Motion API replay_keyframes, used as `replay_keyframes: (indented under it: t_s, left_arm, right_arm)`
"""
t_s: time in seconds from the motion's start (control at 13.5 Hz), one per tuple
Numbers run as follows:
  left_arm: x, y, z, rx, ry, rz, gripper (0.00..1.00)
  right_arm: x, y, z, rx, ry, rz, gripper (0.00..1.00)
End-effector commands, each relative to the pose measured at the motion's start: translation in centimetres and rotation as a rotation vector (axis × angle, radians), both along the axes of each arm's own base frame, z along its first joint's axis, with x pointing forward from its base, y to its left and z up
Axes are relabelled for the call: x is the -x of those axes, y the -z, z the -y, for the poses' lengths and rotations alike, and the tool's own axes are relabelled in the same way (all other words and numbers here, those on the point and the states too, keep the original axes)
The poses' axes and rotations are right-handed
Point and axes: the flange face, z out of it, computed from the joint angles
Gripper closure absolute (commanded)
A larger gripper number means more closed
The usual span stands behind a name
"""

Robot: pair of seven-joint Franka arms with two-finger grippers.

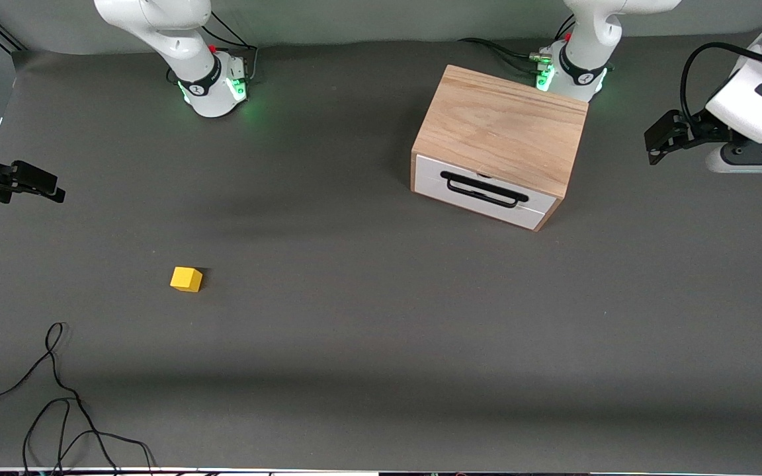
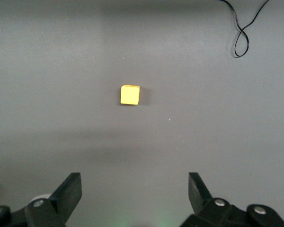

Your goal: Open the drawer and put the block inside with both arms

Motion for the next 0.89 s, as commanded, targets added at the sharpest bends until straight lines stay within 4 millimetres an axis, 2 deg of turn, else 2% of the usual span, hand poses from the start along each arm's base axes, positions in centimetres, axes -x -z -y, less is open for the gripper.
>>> replay_keyframes:
  t_s: [0.0,0.15,0.44,0.81]
  left_arm:
    - [0.0,-0.2,0.1,0.012,0.017,0.015,0.00]
    - [0.1,-0.2,0.3,0.012,0.020,0.016,0.00]
    - [0.0,-0.2,0.2,0.018,0.010,0.015,0.00]
    - [-0.3,0.0,0.2,0.016,0.009,0.011,0.00]
  right_arm:
    - [0.0,-0.4,-0.1,0.004,-0.018,0.006,0.00]
    - [0.3,-0.4,-0.8,0.006,-0.028,0.003,0.00]
    - [0.0,-0.2,-3.4,0.001,-0.091,0.001,0.00]
    - [-2.1,0.5,-3.7,0.005,-0.096,0.026,0.00]
